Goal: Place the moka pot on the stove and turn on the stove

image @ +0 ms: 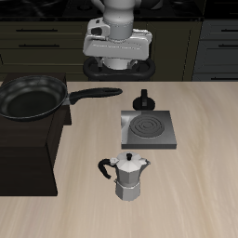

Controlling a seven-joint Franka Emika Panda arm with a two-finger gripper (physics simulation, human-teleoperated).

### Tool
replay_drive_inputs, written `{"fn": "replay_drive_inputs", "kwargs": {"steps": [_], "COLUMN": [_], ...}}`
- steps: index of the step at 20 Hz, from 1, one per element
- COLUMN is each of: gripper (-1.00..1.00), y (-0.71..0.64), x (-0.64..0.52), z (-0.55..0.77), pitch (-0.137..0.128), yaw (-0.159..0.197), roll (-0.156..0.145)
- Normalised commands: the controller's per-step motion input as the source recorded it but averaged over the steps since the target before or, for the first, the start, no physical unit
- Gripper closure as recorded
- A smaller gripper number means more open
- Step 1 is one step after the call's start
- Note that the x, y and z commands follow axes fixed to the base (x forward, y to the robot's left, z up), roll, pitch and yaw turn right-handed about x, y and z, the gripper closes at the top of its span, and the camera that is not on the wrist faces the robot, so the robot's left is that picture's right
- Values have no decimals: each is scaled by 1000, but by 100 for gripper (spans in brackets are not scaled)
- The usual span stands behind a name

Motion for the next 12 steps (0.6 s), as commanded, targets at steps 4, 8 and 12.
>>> {"fn": "replay_drive_inputs", "kwargs": {"steps": [4,8,12], "gripper": [-100,-100,-100], "y": [-13,50,82], "x": [222,318,357], "z": [37,41,-31], "pitch": [13,2,32], "yaw": [-22,-15,-5], "roll": [-13,2,-19]}}
